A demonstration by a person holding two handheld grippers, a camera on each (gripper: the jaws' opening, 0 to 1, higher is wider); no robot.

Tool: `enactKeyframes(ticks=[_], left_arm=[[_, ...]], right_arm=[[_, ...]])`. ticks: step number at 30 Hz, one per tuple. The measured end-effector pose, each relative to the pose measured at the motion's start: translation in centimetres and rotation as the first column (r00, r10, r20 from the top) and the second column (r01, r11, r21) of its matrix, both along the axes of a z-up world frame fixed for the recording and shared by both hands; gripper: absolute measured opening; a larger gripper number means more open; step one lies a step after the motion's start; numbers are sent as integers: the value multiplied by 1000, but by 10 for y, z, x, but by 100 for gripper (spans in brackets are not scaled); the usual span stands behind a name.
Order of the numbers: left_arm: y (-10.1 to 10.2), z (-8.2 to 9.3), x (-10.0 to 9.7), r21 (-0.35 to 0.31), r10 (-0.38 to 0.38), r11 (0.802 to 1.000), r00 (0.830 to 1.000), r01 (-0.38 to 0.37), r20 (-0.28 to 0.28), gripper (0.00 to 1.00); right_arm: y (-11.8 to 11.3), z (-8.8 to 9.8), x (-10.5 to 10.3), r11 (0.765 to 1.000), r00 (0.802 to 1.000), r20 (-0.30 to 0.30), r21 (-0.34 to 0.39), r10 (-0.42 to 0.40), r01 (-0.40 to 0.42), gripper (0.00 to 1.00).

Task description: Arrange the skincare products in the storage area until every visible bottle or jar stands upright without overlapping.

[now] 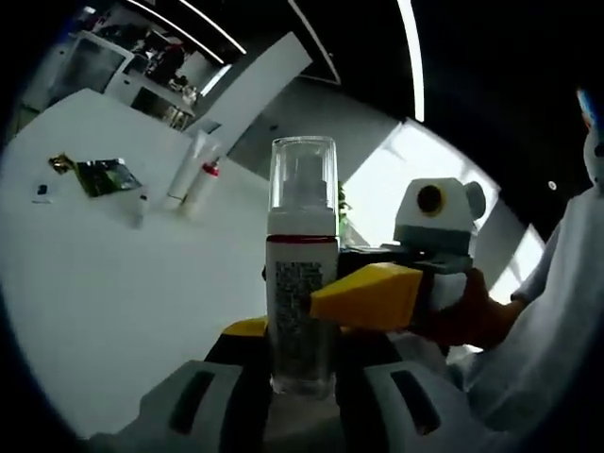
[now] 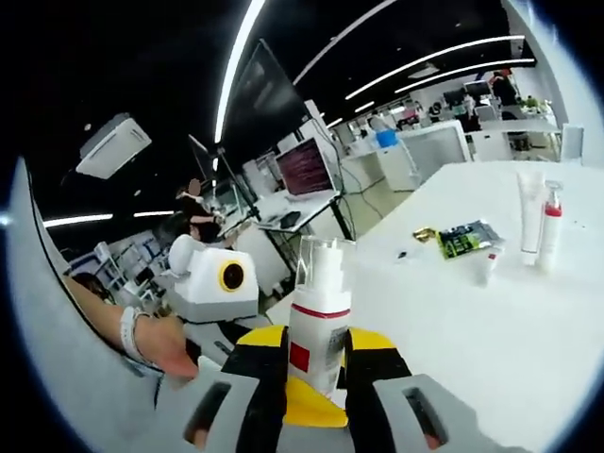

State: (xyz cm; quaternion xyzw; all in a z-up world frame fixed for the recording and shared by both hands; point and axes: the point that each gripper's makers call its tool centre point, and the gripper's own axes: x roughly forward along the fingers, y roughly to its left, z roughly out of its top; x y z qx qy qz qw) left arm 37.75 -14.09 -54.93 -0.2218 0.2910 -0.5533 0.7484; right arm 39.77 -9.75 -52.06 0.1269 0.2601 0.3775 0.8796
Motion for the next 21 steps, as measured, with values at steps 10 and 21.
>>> enactKeyframes(ticks=[10,21], left_arm=[[13,0,17,134,69,986,977,-97,203,21],[15,-6,20,232,41,965,947,-120,319,21]], right_arm=[[1,3,10,996,995,29,-7,-93,94,16],[2,-1,11,994,994,3,0,-108,108,15]])
